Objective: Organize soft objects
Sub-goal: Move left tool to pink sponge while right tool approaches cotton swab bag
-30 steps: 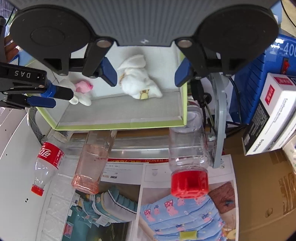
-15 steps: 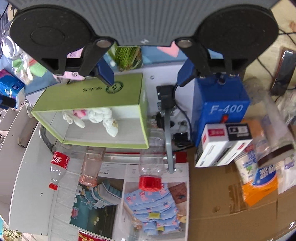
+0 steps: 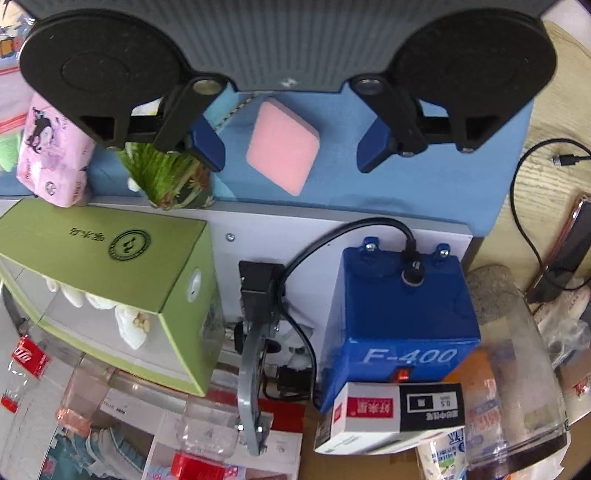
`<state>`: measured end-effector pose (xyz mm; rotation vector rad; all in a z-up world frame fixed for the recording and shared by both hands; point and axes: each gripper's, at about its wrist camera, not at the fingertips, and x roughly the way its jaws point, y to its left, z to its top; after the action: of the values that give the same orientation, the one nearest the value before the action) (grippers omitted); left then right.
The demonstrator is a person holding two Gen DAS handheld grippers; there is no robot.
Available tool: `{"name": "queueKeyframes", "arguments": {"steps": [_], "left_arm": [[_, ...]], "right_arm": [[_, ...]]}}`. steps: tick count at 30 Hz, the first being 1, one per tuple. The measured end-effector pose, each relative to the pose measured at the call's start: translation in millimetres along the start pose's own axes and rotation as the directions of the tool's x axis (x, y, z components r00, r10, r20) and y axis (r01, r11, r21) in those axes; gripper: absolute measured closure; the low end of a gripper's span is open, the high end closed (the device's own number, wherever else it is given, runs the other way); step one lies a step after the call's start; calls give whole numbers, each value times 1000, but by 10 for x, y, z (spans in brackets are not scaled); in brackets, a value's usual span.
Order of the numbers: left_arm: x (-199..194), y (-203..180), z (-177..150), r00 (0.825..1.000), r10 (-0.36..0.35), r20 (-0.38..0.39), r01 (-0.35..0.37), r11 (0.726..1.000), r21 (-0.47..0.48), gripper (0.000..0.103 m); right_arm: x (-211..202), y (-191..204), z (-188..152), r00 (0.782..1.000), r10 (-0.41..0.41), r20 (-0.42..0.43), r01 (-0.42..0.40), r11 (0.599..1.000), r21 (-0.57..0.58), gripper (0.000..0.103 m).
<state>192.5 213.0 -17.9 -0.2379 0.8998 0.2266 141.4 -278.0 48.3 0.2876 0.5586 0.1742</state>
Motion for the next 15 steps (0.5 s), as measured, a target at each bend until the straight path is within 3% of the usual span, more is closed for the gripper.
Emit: {"name": "queueKeyframes", "arguments": {"steps": [2, 6, 10, 13, 15], "left_arm": [[112, 48, -8, 999, 31, -33, -31, 999, -15, 24], [115, 48, -77, 999, 42, 3, -42, 999, 12, 22], [161, -48, -110, 996, 85, 16, -86, 994, 66, 18], [165, -33, -103, 996, 83, 20, -84, 995, 52, 17], [163, -18, -105, 997, 76, 21, -77, 996, 53, 17]], "right_arm": [[18, -67, -34, 1000, -16, -19, 16, 1000, 14, 45], [158, -99, -26, 998, -26, -51, 25, 1000, -10, 44], [416, 1, 79, 996, 6, -93, -16, 994, -107, 44], [648, 59, 231, 992, 30, -122, -46, 990, -132, 43], [833, 72, 305, 990, -18, -139, -7, 985, -175, 43]]}}
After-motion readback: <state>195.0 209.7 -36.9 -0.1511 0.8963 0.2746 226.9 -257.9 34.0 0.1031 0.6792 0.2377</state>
